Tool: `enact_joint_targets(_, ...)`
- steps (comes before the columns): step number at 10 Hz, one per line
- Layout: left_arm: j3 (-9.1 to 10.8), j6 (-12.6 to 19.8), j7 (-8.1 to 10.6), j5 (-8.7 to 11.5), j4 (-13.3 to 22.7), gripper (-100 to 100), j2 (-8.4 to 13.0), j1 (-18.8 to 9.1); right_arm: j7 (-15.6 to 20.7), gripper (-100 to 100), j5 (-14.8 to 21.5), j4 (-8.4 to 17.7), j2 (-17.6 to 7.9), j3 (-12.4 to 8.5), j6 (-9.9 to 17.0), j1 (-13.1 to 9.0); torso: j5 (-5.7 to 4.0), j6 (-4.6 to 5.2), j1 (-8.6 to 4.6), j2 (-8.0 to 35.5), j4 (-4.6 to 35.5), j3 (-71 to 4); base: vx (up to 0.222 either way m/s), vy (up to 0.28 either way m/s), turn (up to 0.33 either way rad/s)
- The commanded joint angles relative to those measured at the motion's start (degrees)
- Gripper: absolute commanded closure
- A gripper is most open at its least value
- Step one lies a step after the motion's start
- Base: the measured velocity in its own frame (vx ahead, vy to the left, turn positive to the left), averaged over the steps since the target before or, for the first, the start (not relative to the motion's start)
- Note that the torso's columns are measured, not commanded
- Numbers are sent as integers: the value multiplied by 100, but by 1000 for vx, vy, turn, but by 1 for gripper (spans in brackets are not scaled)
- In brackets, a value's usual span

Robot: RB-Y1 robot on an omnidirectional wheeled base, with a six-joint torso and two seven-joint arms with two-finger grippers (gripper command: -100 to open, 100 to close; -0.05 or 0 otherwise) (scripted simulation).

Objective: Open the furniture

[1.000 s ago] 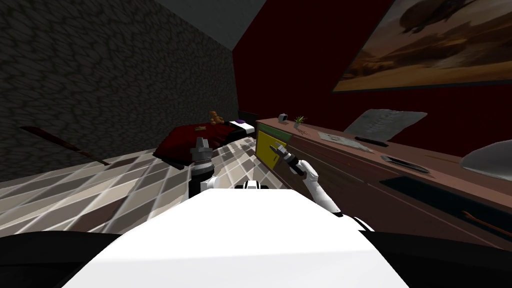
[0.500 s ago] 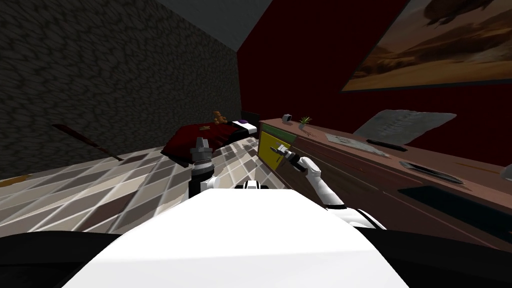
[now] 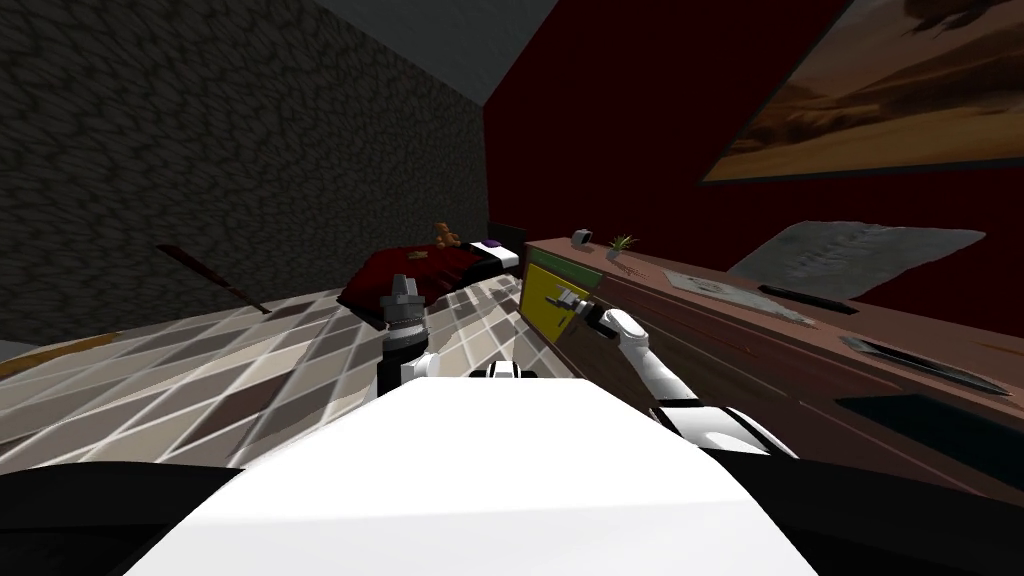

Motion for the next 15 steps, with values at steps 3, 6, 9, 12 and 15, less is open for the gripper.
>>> enact_joint_targets(3,0,0,0,0,0,0,0,0,185,-100,629,533,-500,31,-22,-278,1,-2,2,1,1,1,4,25,79)
enact_joint_targets(6,0,0,0,0,0,0,0,0,371,-100,1110,1017,-946,56,-59,-524,1,1,1,2,1,1,2,24,77)
enact_joint_targets(9,0,0,0,0,0,0,0,0,461,-100,1411,1245,-1162,67,-77,-638,2,-4,4,0,1,0,0,23,72)
enact_joint_targets(12,0,0,0,0,0,0,0,0,632,-100,1884,1661,-1569,88,-116,-846,1,0,1,2,1,1,-1,17,82)
enact_joint_targets(15,0,0,0,0,0,0,0,0,783,-100,2247,2016,-1949,106,-155,-1026,1,-2,3,2,1,1,0,21,90)
